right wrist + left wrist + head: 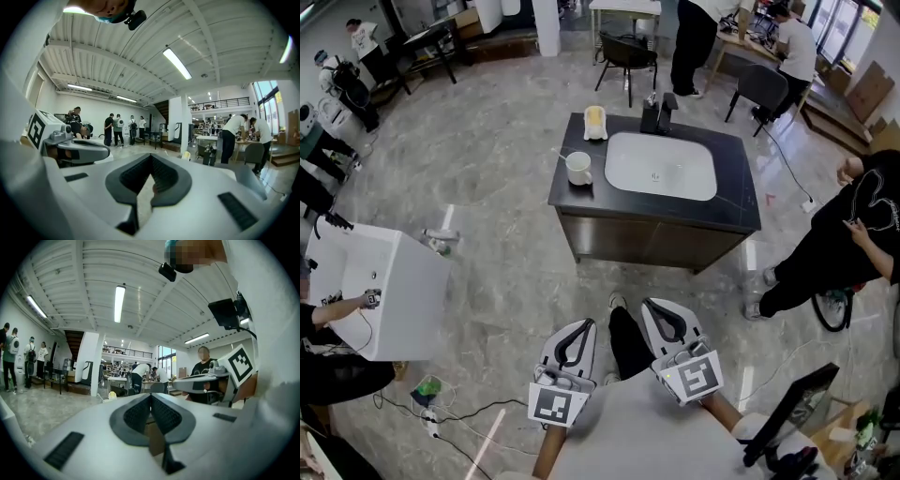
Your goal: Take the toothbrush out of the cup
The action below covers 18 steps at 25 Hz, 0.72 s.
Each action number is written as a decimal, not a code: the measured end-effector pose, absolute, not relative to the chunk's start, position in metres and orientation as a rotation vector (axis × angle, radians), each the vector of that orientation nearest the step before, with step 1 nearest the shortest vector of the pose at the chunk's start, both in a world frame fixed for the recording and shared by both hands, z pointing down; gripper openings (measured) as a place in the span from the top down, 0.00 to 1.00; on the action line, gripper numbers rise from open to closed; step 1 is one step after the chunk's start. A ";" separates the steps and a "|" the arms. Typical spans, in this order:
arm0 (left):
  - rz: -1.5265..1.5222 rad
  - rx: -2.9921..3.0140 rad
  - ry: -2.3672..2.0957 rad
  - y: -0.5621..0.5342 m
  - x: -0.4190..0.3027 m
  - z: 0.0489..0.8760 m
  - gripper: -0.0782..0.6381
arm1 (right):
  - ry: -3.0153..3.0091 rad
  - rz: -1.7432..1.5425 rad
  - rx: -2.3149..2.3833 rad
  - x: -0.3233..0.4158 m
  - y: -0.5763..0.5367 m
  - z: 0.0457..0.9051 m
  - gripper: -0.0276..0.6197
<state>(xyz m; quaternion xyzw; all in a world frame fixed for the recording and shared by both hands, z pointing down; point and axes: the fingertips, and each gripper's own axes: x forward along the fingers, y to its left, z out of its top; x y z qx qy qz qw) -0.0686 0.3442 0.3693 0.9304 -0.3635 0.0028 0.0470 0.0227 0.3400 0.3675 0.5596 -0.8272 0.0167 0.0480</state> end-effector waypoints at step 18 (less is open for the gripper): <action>0.162 2.807 -1.293 0.129 -0.034 0.349 0.89 | -2.703 -0.037 1.686 0.079 0.118 0.334 0.95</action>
